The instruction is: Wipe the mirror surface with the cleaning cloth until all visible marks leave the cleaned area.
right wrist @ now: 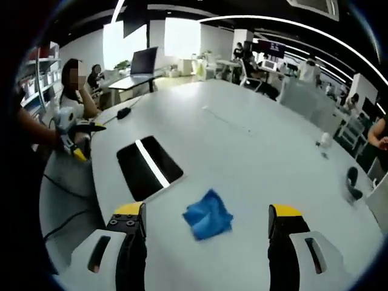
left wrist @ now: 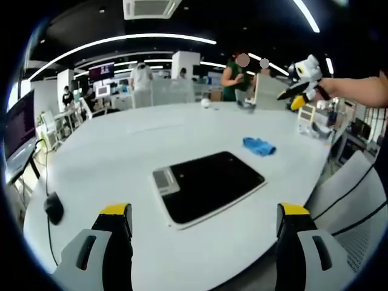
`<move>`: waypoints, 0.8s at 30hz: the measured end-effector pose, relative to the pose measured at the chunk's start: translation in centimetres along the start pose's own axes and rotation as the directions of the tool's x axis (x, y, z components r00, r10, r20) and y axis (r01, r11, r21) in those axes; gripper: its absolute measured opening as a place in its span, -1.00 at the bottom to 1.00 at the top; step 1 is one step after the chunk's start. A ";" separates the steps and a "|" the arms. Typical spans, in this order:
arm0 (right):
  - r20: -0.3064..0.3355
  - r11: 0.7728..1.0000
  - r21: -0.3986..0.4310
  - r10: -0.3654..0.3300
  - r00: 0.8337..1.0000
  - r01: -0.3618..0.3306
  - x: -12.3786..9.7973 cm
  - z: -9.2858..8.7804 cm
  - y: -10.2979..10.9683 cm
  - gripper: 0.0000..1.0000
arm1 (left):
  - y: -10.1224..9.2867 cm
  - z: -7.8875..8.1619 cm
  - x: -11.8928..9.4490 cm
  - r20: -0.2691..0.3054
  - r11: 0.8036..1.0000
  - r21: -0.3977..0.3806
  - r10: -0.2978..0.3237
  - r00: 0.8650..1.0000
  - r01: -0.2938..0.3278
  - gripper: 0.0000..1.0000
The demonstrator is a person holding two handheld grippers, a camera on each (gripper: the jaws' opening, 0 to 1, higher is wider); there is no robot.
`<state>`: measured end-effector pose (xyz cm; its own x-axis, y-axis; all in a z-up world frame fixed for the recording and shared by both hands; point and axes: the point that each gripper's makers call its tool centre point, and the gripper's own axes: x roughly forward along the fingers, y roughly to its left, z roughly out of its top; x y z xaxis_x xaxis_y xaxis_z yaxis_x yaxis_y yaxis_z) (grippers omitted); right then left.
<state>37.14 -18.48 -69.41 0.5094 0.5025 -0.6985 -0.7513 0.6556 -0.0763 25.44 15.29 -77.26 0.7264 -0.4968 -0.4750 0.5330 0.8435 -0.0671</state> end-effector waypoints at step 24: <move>-0.149 0.989 -0.094 0.102 0.984 -0.117 8.4 -4.6 -0.5 0.01 | 0.1 -0.2 0.2 -0.014 1.000 0.000 -0.003 1.000 0.003 0.99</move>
<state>39.91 -17.19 -78.46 0.3621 0.4775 -0.8006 -0.8419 0.5362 -0.0610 25.51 15.30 -77.54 0.7189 -0.4962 -0.4868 0.5349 0.8421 -0.0685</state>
